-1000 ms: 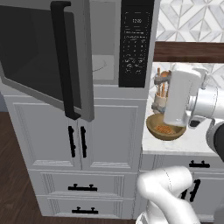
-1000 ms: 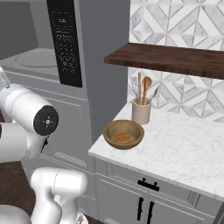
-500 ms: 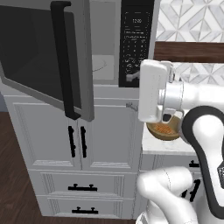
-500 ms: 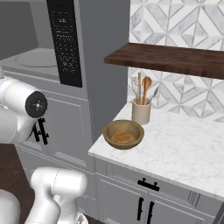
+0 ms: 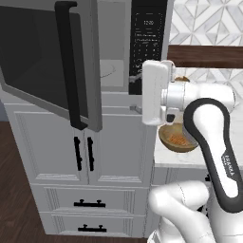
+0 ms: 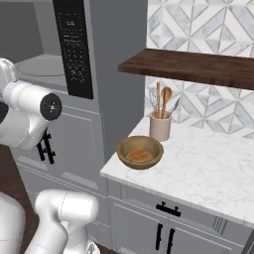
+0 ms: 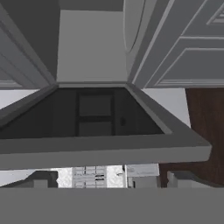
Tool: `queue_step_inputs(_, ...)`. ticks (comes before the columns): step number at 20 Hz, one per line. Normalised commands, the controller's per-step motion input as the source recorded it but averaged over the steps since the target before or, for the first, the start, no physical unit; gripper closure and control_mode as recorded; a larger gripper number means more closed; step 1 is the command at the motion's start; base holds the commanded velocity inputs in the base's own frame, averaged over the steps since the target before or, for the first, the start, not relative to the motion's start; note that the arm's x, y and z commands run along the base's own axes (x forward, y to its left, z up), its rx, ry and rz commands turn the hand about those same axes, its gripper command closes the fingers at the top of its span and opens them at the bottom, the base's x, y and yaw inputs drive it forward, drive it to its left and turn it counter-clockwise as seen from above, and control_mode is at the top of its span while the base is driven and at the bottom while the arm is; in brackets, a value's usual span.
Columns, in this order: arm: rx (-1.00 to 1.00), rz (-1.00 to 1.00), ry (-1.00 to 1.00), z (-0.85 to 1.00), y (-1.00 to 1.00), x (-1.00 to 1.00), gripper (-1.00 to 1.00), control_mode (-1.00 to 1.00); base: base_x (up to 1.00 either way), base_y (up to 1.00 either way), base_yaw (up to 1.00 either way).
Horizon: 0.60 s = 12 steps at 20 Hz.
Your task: Open the microwave, place the bowl with waffle inside the microwave, then close the microwave door and turn it on.
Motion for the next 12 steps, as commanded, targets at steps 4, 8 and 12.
queue_step_inputs(4, -0.1, 0.0, 0.03, -0.25, 0.36, 0.35, -1.0, -1.0, 0.0, 0.0, 0.0)
queue_step_inputs(8, -0.06, 0.0, 0.07, -0.17, 0.59, 0.29, -1.0, -1.0, 0.0, 0.0, 0.0)
queue_step_inputs(12, 0.0, 0.0, 0.08, 0.0, 0.34, 0.43, -1.0, -1.0, 0.0, 0.0, 0.0)
